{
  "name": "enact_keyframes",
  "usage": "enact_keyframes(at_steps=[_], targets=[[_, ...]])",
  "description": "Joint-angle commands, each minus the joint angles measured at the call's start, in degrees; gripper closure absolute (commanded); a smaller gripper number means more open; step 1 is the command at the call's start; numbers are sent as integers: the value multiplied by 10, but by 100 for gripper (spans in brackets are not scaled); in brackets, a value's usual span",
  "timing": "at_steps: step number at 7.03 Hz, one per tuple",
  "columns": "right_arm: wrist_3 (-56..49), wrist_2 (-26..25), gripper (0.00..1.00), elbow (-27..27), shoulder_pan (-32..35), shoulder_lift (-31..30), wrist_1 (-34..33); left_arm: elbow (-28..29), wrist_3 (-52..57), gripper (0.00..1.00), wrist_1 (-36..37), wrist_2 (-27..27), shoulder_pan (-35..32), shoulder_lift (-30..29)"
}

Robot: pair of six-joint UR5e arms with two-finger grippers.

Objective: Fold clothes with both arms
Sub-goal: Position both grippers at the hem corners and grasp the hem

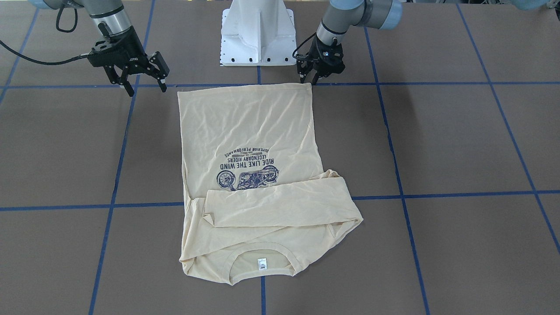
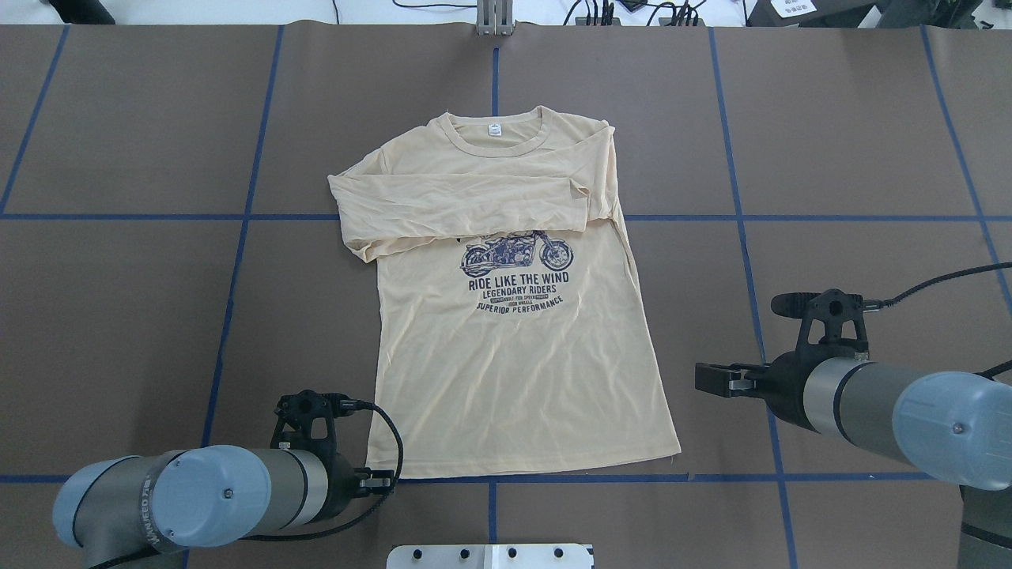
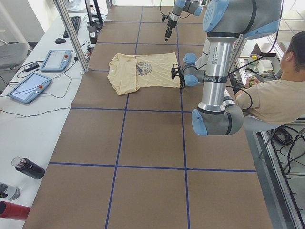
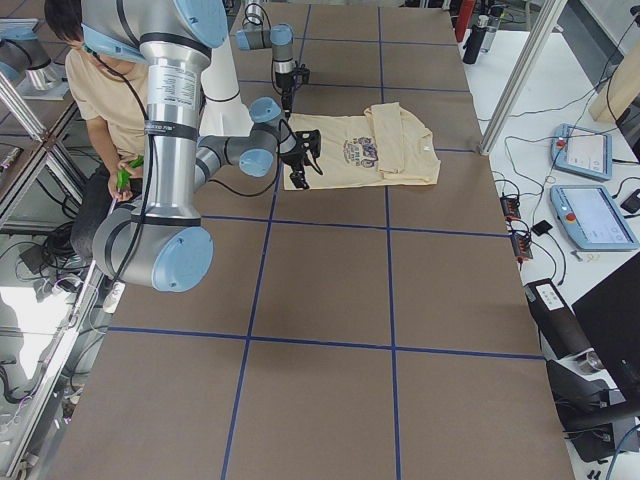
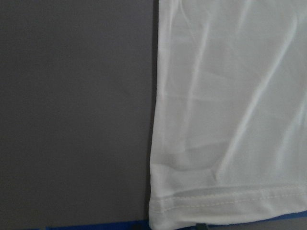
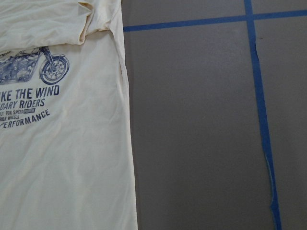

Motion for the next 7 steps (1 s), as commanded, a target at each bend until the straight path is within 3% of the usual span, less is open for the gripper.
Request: enact_keyframes(at_steps=[1,7], targets=[[0,-1,0,0,0,0,0,-1,3,53,3,0,-11,1],[0,-1,0,-1,0,1,0,6,2,54,4,-2,-6,-6]])
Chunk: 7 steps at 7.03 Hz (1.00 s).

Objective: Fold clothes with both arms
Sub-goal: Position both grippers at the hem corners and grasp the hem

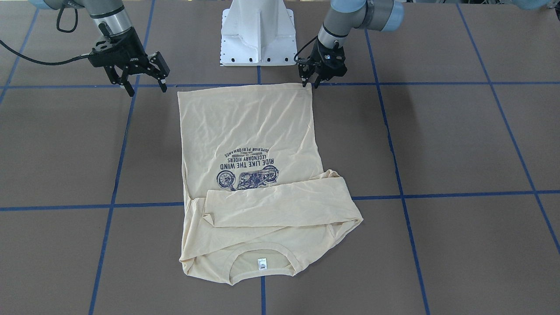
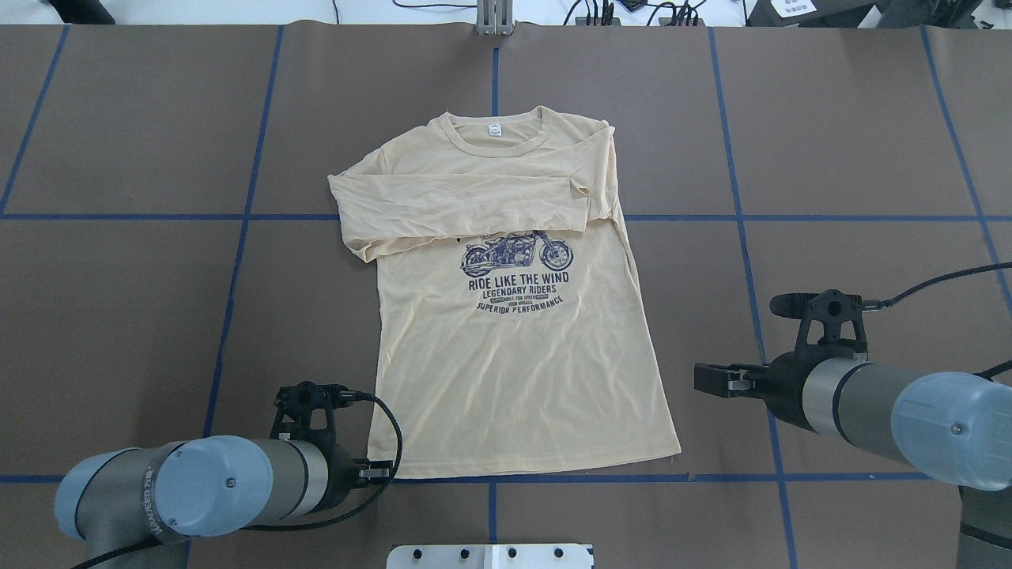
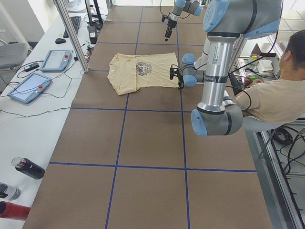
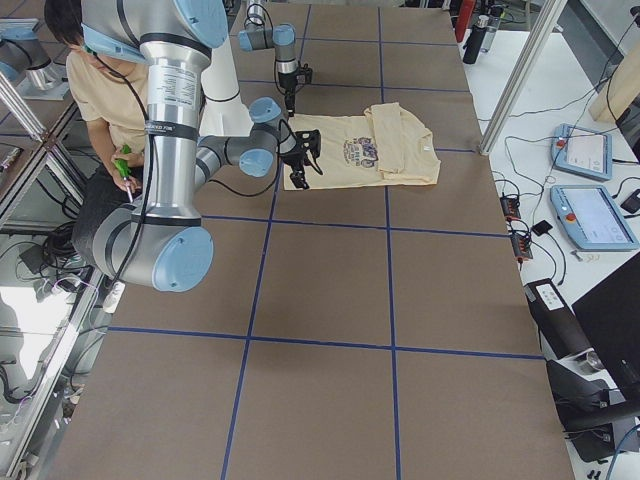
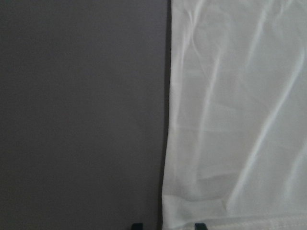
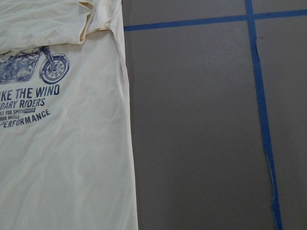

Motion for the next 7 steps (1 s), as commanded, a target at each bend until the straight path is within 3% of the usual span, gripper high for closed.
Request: enact_keyframes(at_steps=[1,2,4,6,7], targets=[[0,0,0,0,0,0,0,3,-1,57,0,0,2,-7],[0,0,0,0,0,0,0,8,-2,66,0,0,1,-11],[0,0,0,0,-2,0,0,8,-2,96,0,1,-1,-12],[3,-17,0,-2,-18,12,-1,1,-2,100,0,1,-5,-11],[53,-39,1,-9,-39,26,-3,0,-2,100,0,1,-6,-11]])
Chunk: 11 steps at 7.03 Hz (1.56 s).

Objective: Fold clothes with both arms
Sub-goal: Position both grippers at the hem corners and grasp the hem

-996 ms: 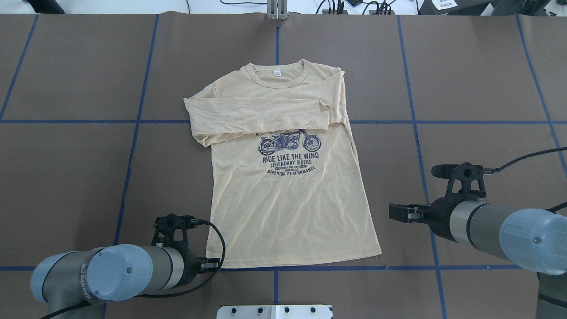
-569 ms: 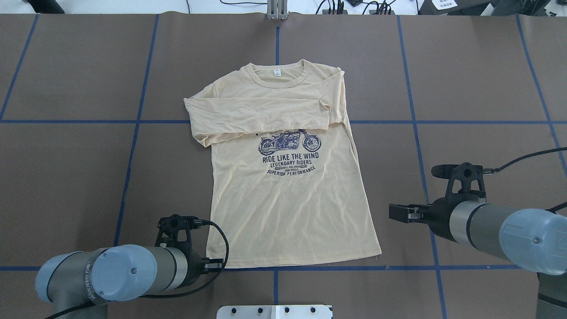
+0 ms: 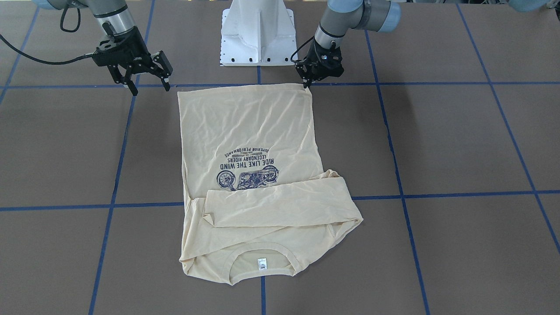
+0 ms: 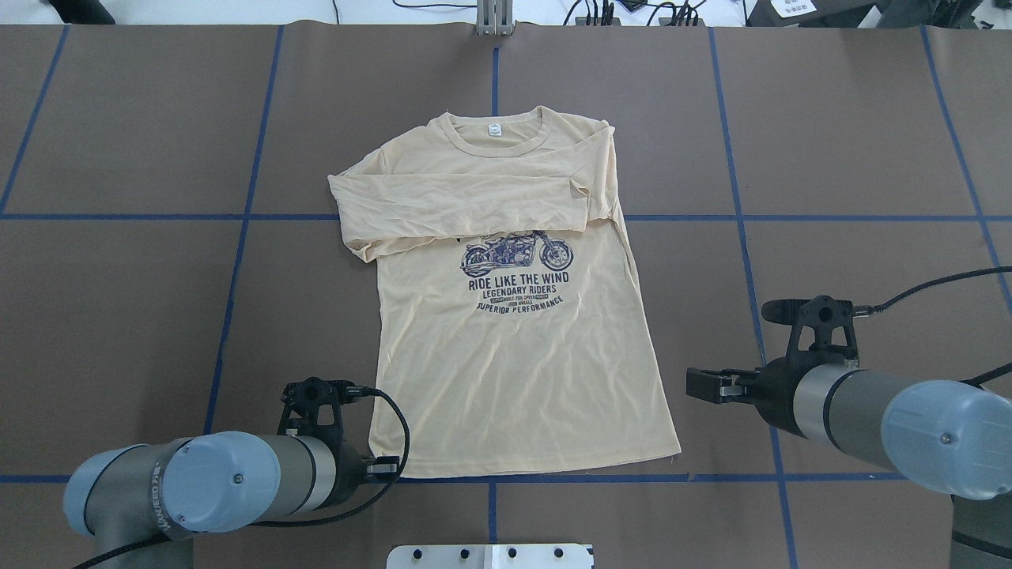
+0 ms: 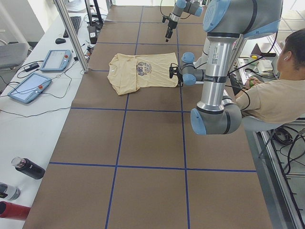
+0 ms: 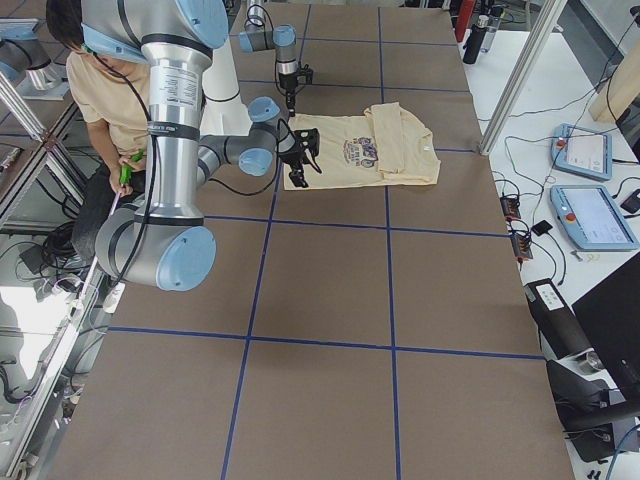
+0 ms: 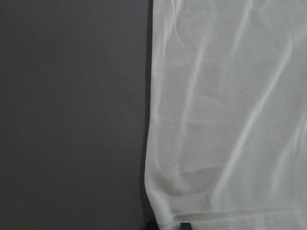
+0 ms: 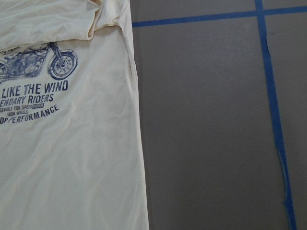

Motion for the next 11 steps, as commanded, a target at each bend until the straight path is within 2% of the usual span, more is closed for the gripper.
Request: enact_keyframes(at_steps=[1,2,4,5,7,8,11], targets=[[72,-47,2,-8,-45,46,-54,-4,-1,100,0,0,-1,0],[97,-61,3,-11,-66,93,-121,-7,-4,100,0,0,-1,-2],[105,-105,3,-39,-107,105,-125,-14,-6,100,0,0,-1,-2],[106,-108,4,-44,-112,104,-124,-15,-6,100,0,-1,-1,-2],[111,-151,24,-57,-142,105,-124,-25,-7,100,0,-1,-1,1],[111,-154,35,-65,-148,100,-124,-26,-7,100,0,-1,-1,1],[102,-151,40,-87,-147,100,-124,-26,-21,100,0,-1,-1,0]])
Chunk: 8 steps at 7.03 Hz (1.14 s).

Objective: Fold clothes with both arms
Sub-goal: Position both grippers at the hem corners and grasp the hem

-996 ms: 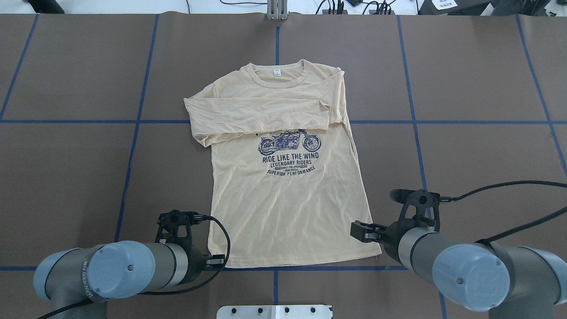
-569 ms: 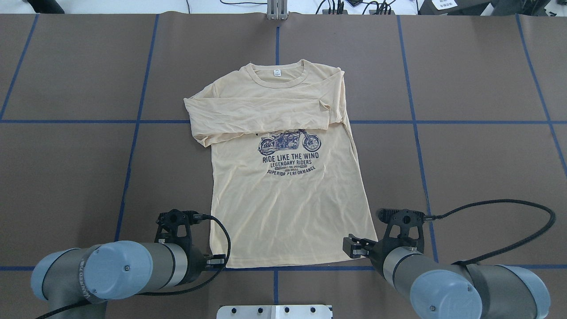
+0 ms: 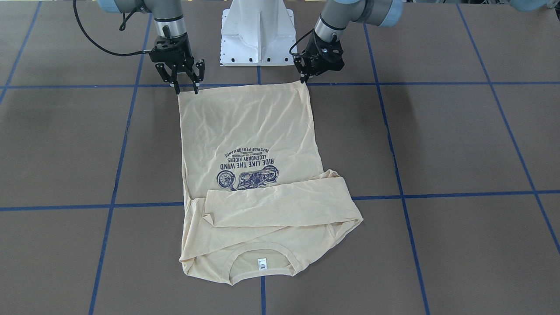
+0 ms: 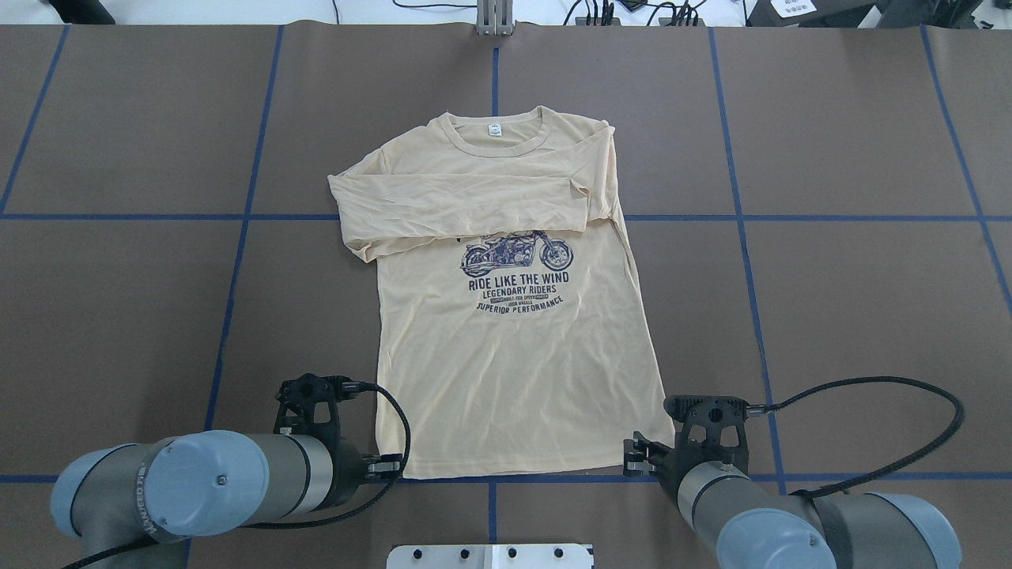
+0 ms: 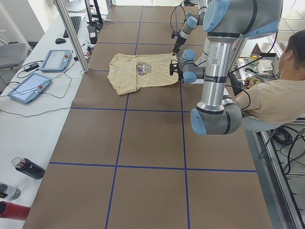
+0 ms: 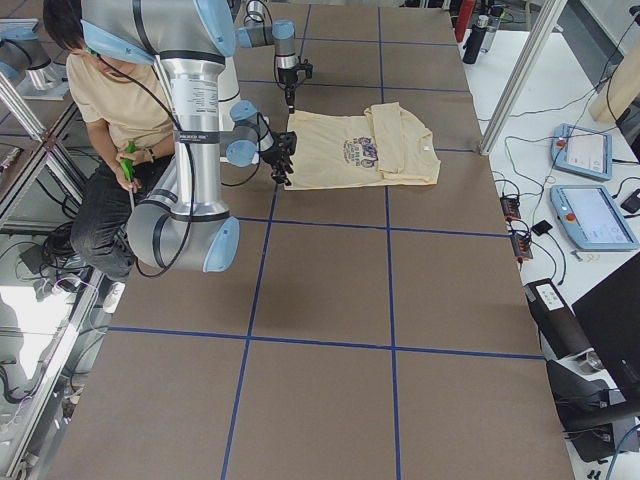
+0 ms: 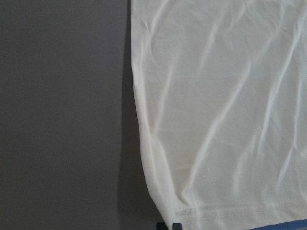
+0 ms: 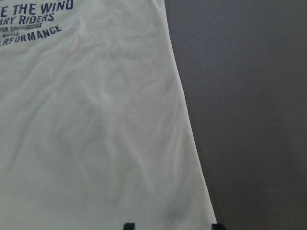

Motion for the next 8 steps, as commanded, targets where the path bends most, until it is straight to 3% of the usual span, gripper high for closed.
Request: enact_keyframes(at_steps=[1,6,8], targets=[[-6,2,40,-7,1,-3,0,0,-3,100,0,0,0,0],[-6,0,40,-8,1,-8,-4,0,-5,100,0,0,1,0],[-6,0,47,-10,1,-8,-6,0,-5,100,0,0,1,0]])
